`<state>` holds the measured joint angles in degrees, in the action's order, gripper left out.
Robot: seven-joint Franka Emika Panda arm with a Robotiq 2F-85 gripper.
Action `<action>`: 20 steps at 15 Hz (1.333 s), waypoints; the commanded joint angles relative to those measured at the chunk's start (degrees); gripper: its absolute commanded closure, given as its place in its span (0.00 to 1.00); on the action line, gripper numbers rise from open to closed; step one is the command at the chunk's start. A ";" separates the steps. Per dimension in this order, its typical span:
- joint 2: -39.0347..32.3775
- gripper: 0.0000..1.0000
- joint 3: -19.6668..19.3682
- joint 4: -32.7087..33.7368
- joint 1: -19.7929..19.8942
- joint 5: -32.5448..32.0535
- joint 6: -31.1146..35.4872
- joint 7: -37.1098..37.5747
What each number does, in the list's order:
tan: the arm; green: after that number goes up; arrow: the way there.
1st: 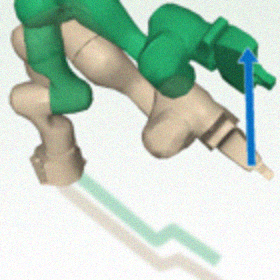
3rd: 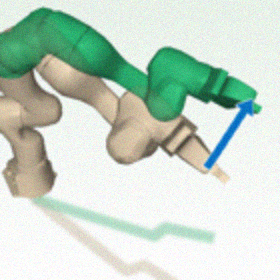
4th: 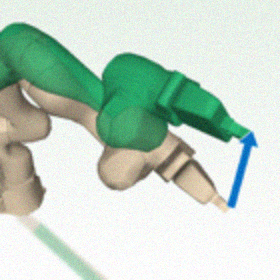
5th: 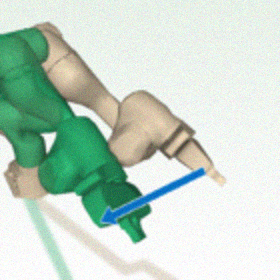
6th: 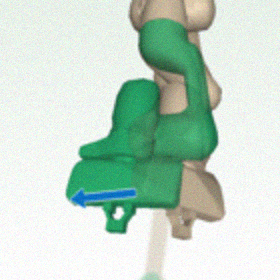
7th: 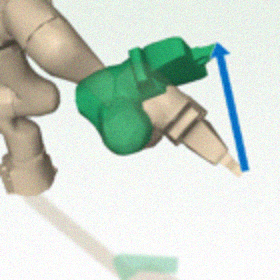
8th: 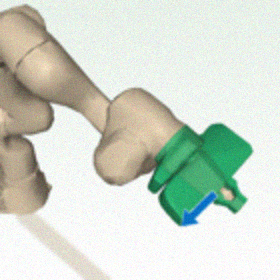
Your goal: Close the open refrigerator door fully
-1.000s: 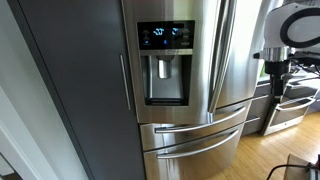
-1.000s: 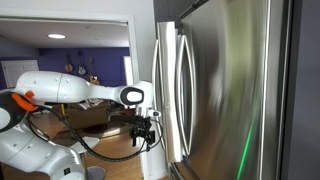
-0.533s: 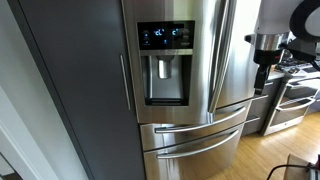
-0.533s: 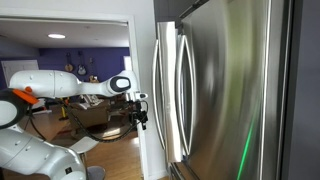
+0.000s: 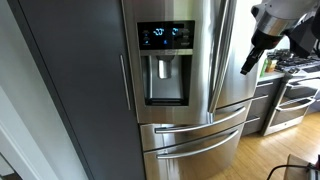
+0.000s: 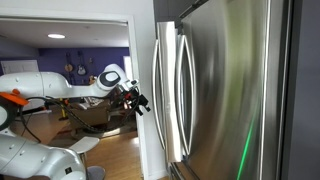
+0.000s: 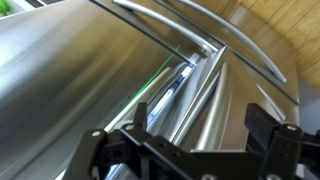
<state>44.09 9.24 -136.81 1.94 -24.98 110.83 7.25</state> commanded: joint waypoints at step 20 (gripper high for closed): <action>-4.70 0.10 2.93 -3.82 11.97 -18.66 42.16 19.33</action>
<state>41.22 13.00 -140.22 13.02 -42.57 148.36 26.17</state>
